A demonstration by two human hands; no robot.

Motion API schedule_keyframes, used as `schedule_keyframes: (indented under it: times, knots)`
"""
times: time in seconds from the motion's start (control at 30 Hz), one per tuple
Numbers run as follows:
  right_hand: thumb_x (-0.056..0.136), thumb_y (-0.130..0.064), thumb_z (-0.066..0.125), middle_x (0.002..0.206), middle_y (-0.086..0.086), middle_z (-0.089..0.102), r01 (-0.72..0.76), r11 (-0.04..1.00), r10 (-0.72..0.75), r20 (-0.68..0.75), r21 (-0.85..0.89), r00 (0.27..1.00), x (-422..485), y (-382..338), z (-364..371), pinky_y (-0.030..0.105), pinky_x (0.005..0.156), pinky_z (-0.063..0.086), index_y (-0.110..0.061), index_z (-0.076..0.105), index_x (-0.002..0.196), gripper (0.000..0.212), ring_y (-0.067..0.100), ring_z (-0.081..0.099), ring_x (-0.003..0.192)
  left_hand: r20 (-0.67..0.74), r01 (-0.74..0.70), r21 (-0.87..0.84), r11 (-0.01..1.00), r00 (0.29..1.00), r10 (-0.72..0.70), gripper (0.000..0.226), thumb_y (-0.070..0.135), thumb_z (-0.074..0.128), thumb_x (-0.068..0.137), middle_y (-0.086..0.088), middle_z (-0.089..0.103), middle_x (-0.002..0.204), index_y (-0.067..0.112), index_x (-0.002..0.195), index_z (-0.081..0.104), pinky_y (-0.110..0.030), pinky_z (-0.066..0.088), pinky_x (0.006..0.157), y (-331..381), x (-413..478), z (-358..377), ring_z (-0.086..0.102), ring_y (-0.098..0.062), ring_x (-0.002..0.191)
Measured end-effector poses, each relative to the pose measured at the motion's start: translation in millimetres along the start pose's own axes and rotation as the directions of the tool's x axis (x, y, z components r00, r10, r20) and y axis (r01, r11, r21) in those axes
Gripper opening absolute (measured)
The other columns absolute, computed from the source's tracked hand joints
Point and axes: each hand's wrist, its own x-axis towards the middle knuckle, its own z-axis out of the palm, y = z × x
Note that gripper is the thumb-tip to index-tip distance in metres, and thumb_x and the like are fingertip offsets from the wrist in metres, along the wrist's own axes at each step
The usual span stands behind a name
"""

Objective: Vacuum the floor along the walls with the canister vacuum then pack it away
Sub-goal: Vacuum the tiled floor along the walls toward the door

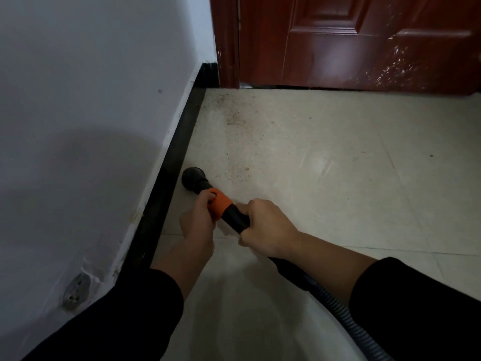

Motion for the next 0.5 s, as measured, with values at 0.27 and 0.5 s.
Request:
schedule_keyframes:
  times: [0.27,0.5]
  knots:
    - [0.073,-0.007,0.064,0.063,0.0,0.05,-0.034,0.999,0.034,-0.038,-0.003,0.999,-8.7,11.7,-6.3,0.026,0.051,0.04,-0.011,0.063,0.092,0.019,0.02,0.053,0.057,0.011,-0.017,-0.038,0.999,1.0,0.017,0.013,0.023,0.068,0.079,-0.005,0.061,0.081,0.011,0.08,0.063,-0.026,0.041,0.056,-6.5,-3.9,15.9,0.054,-0.015,0.069]
    - [0.072,-0.006,0.062,0.063,0.001,0.051,-0.052,0.999,0.051,-0.033,-0.003,0.998,-17.8,21.8,-13.1,0.025,0.05,0.038,-0.011,0.062,0.091,0.02,0.02,0.052,0.056,0.032,-0.019,-0.017,1.0,0.999,0.019,0.014,0.023,0.067,0.08,-0.007,0.061,0.082,0.01,0.081,0.064,-0.027,0.042,0.058,-11.1,-13.0,25.5,0.054,-0.017,0.072]
